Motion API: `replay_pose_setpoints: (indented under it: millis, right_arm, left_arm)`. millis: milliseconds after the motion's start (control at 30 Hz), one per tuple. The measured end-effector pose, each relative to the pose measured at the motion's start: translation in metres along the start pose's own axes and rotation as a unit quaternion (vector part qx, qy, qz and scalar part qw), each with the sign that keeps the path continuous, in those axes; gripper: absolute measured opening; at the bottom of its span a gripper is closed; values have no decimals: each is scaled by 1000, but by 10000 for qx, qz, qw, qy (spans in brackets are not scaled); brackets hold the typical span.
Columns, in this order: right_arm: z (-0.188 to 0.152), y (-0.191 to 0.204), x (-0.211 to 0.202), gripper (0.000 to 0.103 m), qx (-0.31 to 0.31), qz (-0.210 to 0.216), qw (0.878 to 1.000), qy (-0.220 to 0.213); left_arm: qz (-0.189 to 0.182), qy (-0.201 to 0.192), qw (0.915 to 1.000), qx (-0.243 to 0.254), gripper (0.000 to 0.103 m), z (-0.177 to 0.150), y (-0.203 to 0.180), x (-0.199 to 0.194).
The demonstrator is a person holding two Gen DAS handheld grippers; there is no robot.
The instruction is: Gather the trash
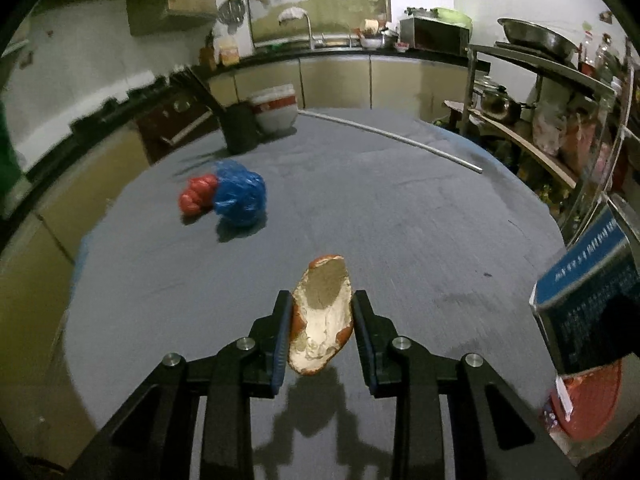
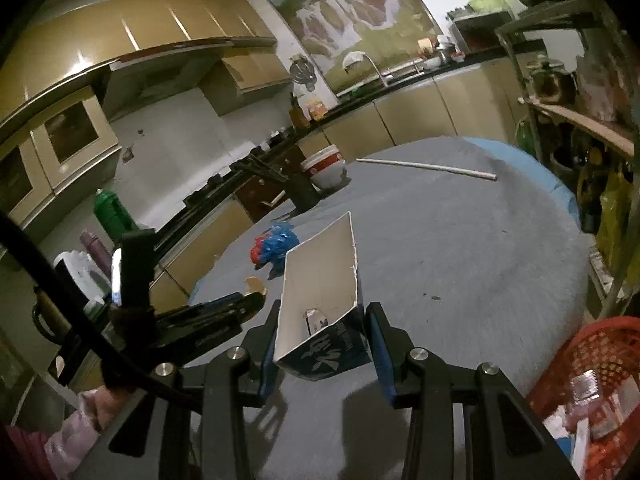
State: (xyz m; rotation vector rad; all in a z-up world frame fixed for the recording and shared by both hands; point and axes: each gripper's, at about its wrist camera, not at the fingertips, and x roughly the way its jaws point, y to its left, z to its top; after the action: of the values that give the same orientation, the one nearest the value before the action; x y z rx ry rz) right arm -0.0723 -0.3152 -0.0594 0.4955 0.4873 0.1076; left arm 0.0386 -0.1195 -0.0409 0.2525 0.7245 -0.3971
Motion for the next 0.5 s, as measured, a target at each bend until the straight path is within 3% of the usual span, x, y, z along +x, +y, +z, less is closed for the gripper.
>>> replay_pose_setpoints:
  millis: [200,500]
  right_arm:
    - [-10,10,-41,42,-80,-3,9998,-173]
    - [-20,17,-96,42,-114,-23,9987,-487]
  left_arm:
    - [331,-269,9989,177,32,-18,-17,-46]
    - [453,-605,9960,486,32,-33,-44,-93]
